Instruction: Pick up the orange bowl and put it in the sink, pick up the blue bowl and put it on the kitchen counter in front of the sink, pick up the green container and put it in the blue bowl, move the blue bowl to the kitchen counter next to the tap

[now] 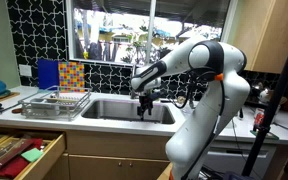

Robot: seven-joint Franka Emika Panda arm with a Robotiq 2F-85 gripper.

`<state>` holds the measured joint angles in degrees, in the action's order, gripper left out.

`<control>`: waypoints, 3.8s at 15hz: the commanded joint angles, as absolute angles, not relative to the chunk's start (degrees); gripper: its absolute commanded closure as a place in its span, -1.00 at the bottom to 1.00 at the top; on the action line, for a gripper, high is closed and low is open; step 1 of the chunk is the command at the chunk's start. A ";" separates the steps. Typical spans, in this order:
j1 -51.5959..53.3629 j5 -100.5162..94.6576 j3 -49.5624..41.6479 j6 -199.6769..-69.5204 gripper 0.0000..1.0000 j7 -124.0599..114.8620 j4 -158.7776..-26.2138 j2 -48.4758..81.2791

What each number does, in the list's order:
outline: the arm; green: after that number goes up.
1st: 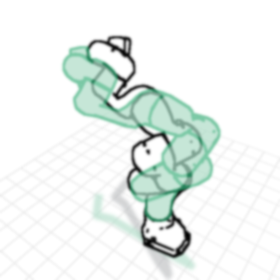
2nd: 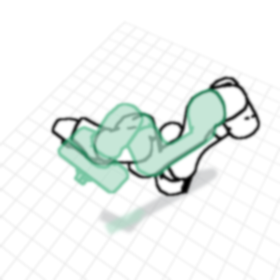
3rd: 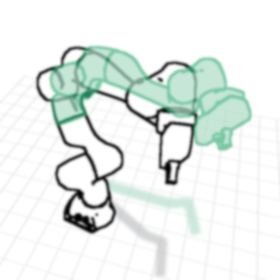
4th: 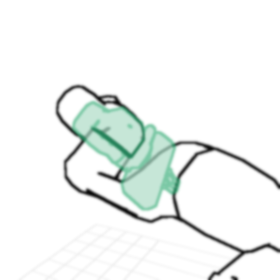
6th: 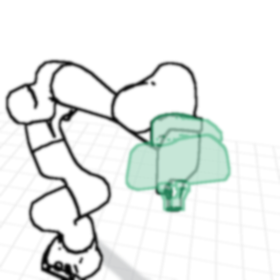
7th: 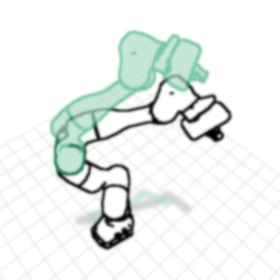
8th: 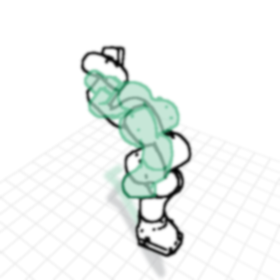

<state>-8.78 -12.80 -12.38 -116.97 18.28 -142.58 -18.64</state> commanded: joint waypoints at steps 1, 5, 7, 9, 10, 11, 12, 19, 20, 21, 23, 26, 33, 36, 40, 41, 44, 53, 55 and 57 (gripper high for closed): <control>-8.94 -12.72 -12.20 -116.80 -1.00 18.33 -142.49 -18.61; -10.07 -12.18 -11.89 -122.47 -1.00 8.87 -138.96 -10.73; -10.52 -10.68 -12.59 -126.93 -1.00 5.72 -136.02 -5.64; -10.99 -8.85 -12.97 -129.09 -1.00 4.26 -132.66 -0.48; -11.17 -7.59 -13.10 -128.98 -1.00 4.66 -130.76 2.05; -11.41 -6.62 -13.10 -129.23 -1.00 5.03 -129.18 4.35; -11.79 -6.57 -13.13 -129.56 -1.00 4.63 -127.42 6.99; -15.74 -1.52 -13.16 -130.84 -1.00 6.11 -117.34 21.23; -16.67 0.38 -12.61 -131.57 -0.90 7.01 -116.43 22.87; -17.25 1.57 -12.31 -132.29 -0.79 7.17 -115.71 24.08; -18.52 4.48 -11.39 -134.06 -0.79 8.26 -114.50 26.41; -19.83 7.23 -10.26 -136.11 -0.81 9.25 -112.96 29.40; -21.64 10.18 -8.39 -139.59 0.06 9.60 -110.24 34.20; -22.33 10.55 -7.78 -139.53 0.38 9.82 -109.18 35.36; -22.90 11.44 -7.01 -139.76 0.36 10.26 -108.56 35.84; -22.98 11.57 -6.89 -139.89 0.32 10.40 -108.55 35.83; -23.66 12.60 -5.95 -139.78 0.28 11.47 -108.44 35.63; -23.71 13.51 -4.64 -141.78 0.51 13.18 -108.01 37.83; -23.25 12.75 -5.04 -142.38 0.76 12.90 -108.05 38.30; -23.07 12.40 -5.21 -142.77 1.00 12.79 -108.38 37.96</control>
<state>-22.47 12.01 -5.61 -141.19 11.69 -108.61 37.16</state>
